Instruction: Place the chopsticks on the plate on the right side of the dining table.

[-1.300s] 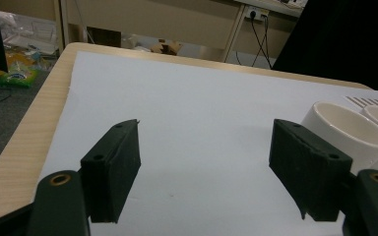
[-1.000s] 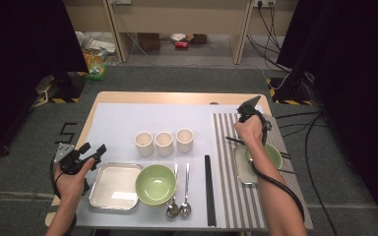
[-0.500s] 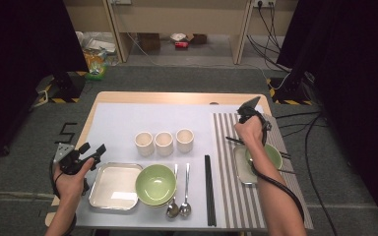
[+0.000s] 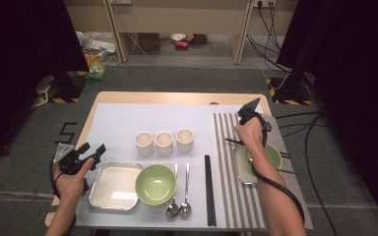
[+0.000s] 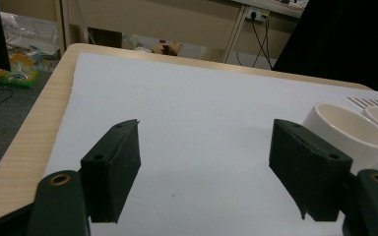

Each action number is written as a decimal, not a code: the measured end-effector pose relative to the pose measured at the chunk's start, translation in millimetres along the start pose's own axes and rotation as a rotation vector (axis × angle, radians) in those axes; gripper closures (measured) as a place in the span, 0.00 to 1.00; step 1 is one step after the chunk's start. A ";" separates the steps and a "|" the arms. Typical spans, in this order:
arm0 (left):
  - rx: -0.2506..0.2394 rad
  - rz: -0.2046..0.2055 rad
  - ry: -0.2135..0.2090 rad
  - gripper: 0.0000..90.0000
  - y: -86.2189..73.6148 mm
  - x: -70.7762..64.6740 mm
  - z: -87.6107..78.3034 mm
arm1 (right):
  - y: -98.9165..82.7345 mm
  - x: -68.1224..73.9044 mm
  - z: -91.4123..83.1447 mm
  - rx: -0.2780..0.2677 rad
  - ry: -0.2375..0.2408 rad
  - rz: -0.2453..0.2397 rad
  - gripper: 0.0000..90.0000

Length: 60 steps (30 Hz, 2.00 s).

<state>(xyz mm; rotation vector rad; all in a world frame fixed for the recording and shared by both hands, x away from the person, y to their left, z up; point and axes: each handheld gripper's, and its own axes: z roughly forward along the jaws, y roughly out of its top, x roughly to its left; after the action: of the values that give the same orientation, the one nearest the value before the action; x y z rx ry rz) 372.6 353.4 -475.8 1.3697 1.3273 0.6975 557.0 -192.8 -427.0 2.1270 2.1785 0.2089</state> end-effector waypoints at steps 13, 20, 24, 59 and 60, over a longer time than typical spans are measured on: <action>0.004 0.002 -0.002 0.30 -0.4 -0.7 0.6 | -5.2 4.7 -4.5 0.008 -0.014 -0.015 1.00; 0.005 0.002 -0.002 0.30 -0.5 -0.7 0.8 | -7.4 7.2 -4.6 0.016 -0.017 -0.014 1.00; 0.004 0.002 -0.002 0.30 -0.5 -1.1 1.0 | -9.1 7.4 -4.5 0.018 -0.021 -0.019 1.00; 0.003 0.003 -0.004 0.30 -0.4 -1.2 1.1 | -19.5 15.1 -11.2 0.016 -0.024 -0.033 1.00; 0.004 0.003 -0.002 0.30 -0.3 -1.2 1.0 | -19.5 15.2 -11.3 0.018 -0.025 -0.033 1.00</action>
<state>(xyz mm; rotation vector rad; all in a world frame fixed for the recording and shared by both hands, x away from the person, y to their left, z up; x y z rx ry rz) 373.2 351.9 -476.0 1.3756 1.3254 0.6956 535.5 -178.4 -418.5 2.0894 2.2084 0.1608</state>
